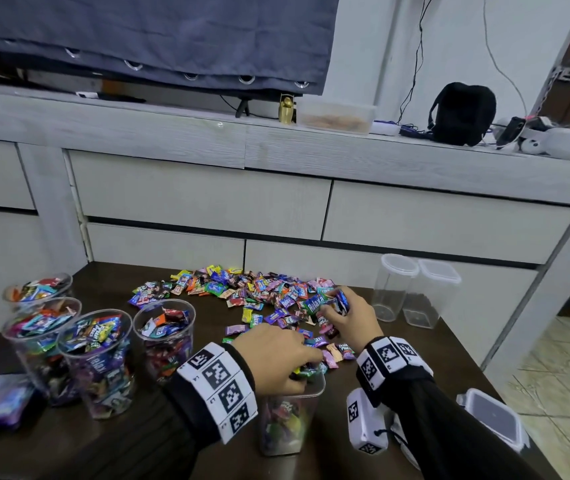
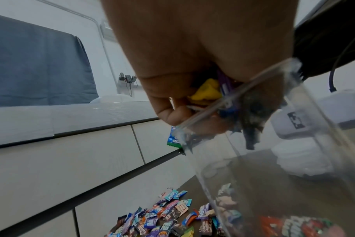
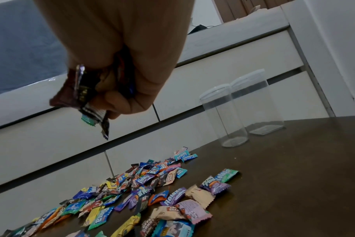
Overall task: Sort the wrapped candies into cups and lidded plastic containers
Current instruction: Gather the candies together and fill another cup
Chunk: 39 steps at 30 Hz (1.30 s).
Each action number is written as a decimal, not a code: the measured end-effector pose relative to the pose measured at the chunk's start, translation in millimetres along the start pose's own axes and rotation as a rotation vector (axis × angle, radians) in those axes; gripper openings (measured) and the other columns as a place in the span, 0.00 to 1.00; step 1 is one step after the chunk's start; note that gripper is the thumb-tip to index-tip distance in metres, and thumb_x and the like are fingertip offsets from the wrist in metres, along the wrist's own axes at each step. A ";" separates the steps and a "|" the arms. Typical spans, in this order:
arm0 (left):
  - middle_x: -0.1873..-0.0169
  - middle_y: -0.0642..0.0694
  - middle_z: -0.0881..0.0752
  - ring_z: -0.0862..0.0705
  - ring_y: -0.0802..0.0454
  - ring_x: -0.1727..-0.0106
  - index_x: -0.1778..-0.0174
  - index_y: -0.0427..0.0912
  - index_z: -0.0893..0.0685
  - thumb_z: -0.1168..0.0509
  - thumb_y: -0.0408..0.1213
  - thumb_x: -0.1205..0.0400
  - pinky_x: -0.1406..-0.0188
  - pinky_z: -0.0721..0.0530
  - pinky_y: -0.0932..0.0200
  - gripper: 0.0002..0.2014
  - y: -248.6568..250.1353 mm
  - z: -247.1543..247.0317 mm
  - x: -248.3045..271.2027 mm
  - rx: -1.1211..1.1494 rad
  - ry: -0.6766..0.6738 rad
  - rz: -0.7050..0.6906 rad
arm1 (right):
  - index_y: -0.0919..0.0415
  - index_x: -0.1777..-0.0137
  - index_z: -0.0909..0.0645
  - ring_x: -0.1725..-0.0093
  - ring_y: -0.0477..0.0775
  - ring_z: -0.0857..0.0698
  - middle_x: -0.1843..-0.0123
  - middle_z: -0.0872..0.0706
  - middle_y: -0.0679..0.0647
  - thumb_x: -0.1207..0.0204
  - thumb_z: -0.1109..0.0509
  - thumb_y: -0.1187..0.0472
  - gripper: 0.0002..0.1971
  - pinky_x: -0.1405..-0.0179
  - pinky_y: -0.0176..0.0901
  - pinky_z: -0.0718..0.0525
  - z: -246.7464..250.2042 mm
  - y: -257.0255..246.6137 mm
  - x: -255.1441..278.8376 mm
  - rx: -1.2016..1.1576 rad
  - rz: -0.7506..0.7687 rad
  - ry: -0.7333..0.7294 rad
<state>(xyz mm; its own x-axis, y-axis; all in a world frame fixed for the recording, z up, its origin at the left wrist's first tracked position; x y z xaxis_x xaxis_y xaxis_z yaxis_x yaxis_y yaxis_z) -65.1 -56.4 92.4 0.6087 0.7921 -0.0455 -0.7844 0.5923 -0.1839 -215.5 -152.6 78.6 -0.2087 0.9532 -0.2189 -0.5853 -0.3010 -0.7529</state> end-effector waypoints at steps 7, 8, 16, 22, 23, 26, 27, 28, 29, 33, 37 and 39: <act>0.57 0.43 0.13 0.16 0.42 0.54 0.34 0.56 0.18 0.40 0.57 0.16 0.67 0.29 0.54 0.18 -0.5 8.5 -4.6 -0.089 -0.049 -0.108 | 0.53 0.48 0.23 0.59 0.58 0.11 0.53 0.11 0.58 0.22 0.29 0.59 0.06 0.59 0.59 0.11 1.6 5.2 -1.9 -0.030 -0.029 0.008; 0.60 0.44 0.14 0.16 0.42 0.56 0.35 0.57 0.17 0.41 0.58 0.16 0.69 0.32 0.55 0.18 0.2 9.7 -5.8 -0.109 -0.054 -0.112 | 0.53 0.49 0.24 0.59 0.57 0.11 0.53 0.11 0.58 0.22 0.29 0.58 0.06 0.59 0.58 0.11 1.0 6.0 -1.8 -0.021 -0.030 0.012; 0.62 0.42 0.13 0.16 0.40 0.60 0.36 0.52 0.17 0.47 0.57 0.13 0.74 0.40 0.56 0.20 -3.5 3.1 -9.9 -0.166 -0.038 -0.131 | 0.56 0.47 0.23 0.55 0.57 0.13 0.51 0.12 0.57 0.23 0.29 0.57 0.08 0.52 0.56 0.14 -2.3 11.9 -1.3 0.017 -0.039 0.016; 0.52 0.43 0.13 0.15 0.41 0.51 0.34 0.53 0.19 0.46 0.57 0.13 0.68 0.32 0.54 0.19 -7.1 0.0 -11.1 -0.061 -0.083 -0.107 | 0.55 0.46 0.24 0.56 0.57 0.11 0.51 0.12 0.58 0.22 0.29 0.57 0.08 0.54 0.60 0.12 -3.6 10.8 -2.9 -0.015 -0.041 -0.008; 0.52 0.43 0.12 0.15 0.42 0.51 0.34 0.52 0.19 0.46 0.57 0.13 0.67 0.28 0.53 0.19 -6.7 -0.4 -10.4 -0.053 -0.085 -0.112 | 0.54 0.46 0.24 0.57 0.57 0.11 0.51 0.12 0.57 0.22 0.29 0.57 0.08 0.55 0.60 0.12 -3.5 10.2 -2.9 -0.034 -0.042 -0.013; 0.52 0.43 0.12 0.15 0.41 0.52 0.36 0.49 0.19 0.44 0.55 0.13 0.59 0.17 0.47 0.18 -3.8 -3.6 -5.8 -0.053 -0.076 -0.136 | 0.52 0.47 0.24 0.59 0.57 0.10 0.52 0.11 0.57 0.22 0.29 0.58 0.08 0.58 0.61 0.11 -2.8 6.4 -2.6 -0.102 -0.030 -0.015; 0.51 0.43 0.13 0.15 0.40 0.52 0.36 0.49 0.19 0.44 0.54 0.13 0.57 0.17 0.46 0.17 -3.1 -4.2 -4.3 -0.055 -0.069 -0.144 | 0.52 0.48 0.23 0.58 0.58 0.10 0.53 0.11 0.56 0.22 0.29 0.58 0.07 0.57 0.62 0.11 -2.2 4.6 -1.9 -0.121 -0.018 -0.013; 0.51 0.43 0.13 0.15 0.40 0.51 0.37 0.48 0.19 0.43 0.53 0.13 0.54 0.18 0.45 0.17 -3.7 -4.2 -3.2 -0.049 -0.066 -0.154 | 0.51 0.48 0.23 0.58 0.58 0.11 0.53 0.11 0.56 0.23 0.29 0.58 0.07 0.57 0.63 0.12 -1.7 2.7 -0.9 -0.141 -0.004 -0.011; 0.50 0.44 0.13 0.16 0.41 0.50 0.37 0.48 0.19 0.42 0.52 0.14 0.52 0.19 0.44 0.16 -5.0 -4.1 -2.5 -0.033 -0.068 -0.167 | 0.52 0.48 0.23 0.57 0.59 0.11 0.53 0.11 0.57 0.23 0.28 0.57 0.07 0.57 0.64 0.12 -1.4 1.0 0.5 -0.155 0.010 -0.009; 0.50 0.45 0.13 0.16 0.43 0.49 0.36 0.51 0.18 0.40 0.52 0.14 0.49 0.19 0.44 0.15 -10.9 1.2 -3.7 0.020 -0.106 -0.219 | 0.54 0.47 0.23 0.55 0.61 0.12 0.52 0.12 0.57 0.23 0.28 0.57 0.08 0.55 0.60 0.13 -3.8 -3.3 7.4 -0.145 0.042 -0.024; 0.53 0.47 0.11 0.14 0.45 0.53 0.37 0.54 0.18 0.40 0.53 0.15 0.59 0.18 0.51 0.15 -12.2 5.6 -3.5 0.072 -0.072 -0.230 | 0.55 0.46 0.23 0.55 0.59 0.12 0.52 0.12 0.57 0.23 0.28 0.58 0.09 0.57 0.51 0.14 -7.4 -4.4 11.3 -0.115 0.063 -0.031; 0.57 0.47 0.11 0.15 0.45 0.55 0.38 0.54 0.18 0.40 0.52 0.15 0.63 0.21 0.53 0.14 -12.6 7.8 -3.3 0.065 -0.037 -0.228 | 0.56 0.47 0.22 0.54 0.61 0.12 0.52 0.12 0.59 0.23 0.28 0.59 0.08 0.54 0.56 0.14 -8.0 -3.3 11.0 -0.142 0.053 -0.023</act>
<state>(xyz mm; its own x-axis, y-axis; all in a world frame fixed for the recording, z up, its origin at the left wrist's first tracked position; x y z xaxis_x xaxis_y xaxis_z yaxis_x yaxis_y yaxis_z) -58.1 -65.3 102.5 0.7673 0.6407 0.0265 -0.6337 0.7639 -0.1221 -209.7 -140.9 73.7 -0.2555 0.9346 -0.2475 -0.4564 -0.3423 -0.8213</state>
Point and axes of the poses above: each hand's wrist, its own x-axis away from the middle knuckle, its own z-axis out of the back of the hand, y = z × x, the point moved 2 cm from there along -x, towards the middle knuckle
